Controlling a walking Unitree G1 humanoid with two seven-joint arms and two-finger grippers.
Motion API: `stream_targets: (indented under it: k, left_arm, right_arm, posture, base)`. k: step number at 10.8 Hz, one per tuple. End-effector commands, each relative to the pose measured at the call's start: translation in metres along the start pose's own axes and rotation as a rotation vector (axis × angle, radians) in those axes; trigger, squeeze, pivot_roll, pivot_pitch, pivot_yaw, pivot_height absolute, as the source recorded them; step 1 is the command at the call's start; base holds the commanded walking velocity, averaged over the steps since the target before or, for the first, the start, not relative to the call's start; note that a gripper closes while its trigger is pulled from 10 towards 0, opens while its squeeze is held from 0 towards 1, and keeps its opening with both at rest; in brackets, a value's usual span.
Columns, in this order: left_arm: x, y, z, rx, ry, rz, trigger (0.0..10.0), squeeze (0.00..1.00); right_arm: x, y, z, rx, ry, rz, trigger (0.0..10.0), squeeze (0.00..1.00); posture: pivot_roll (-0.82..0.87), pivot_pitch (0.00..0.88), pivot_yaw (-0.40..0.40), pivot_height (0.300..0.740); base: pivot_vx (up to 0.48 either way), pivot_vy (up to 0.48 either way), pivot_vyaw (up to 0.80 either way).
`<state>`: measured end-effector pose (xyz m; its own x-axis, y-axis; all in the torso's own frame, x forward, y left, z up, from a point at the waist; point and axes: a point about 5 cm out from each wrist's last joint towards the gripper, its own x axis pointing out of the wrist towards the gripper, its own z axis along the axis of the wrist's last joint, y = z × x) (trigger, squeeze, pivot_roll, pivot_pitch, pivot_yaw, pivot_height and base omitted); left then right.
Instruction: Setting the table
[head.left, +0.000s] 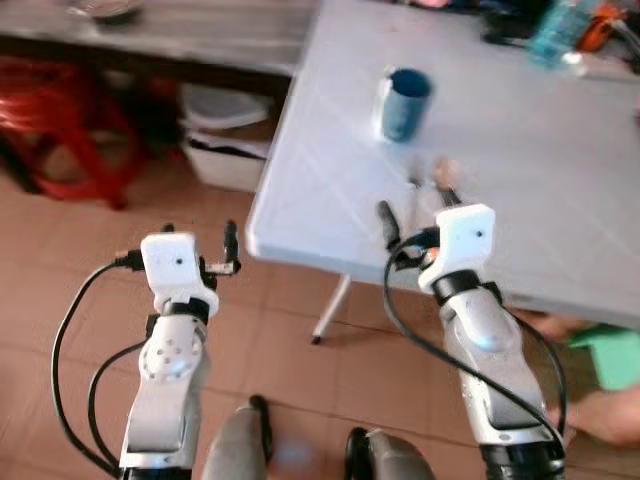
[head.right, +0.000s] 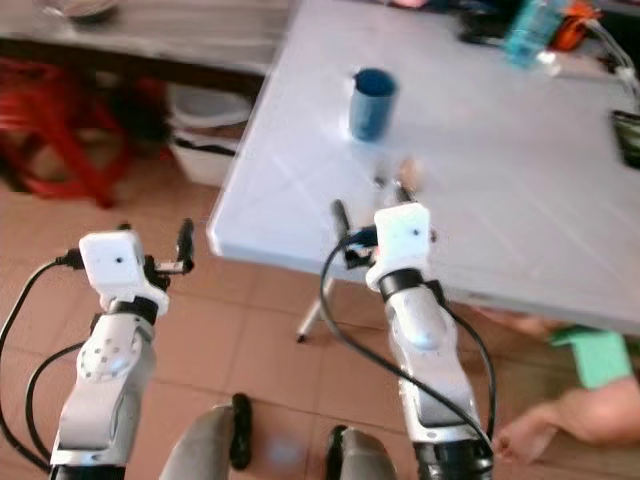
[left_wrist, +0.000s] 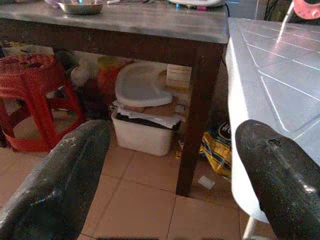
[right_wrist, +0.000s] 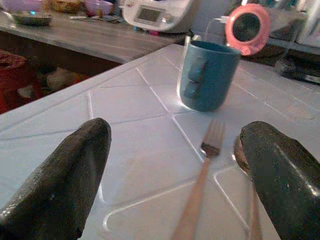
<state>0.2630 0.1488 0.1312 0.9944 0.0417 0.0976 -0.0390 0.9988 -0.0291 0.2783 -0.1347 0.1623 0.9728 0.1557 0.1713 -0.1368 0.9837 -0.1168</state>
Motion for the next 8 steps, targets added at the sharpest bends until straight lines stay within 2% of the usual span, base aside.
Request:
stream_targets:
  k: [1, 3, 8]
  left_arm:
    - [-0.0018, -0.0027, 0.0018, -0.002, -0.004, -0.023, 10.0, 0.0]
    - [-0.0005, -0.004, 0.0036, -0.009, -0.012, -0.038, 10.0, 0.0]
    - [0.0009, -0.0029, 0.0044, -0.006, -0.013, -0.033, 10.0, 0.0]
  right_arm:
    - [-0.0022, -0.0084, -0.0052, 0.0, 0.035, -0.053, 10.0, 0.0]
    - [-0.0032, -0.0099, -0.0086, 0.027, 0.054, -0.069, 10.0, 0.0]
    - [-0.0013, -0.0052, -0.005, 0.043, 0.043, -0.037, 10.0, 0.0]
  posture:
    - [-0.01, 0.225, -0.029, 0.74]
    - [-0.01, 0.249, -0.025, 0.74]
    - [-0.01, 0.231, -0.025, 0.74]
  base:
    - [0.0, 0.0, 0.0]
    - [0.12, 0.0, -0.69]
    - [0.266, 0.0, 0.0]
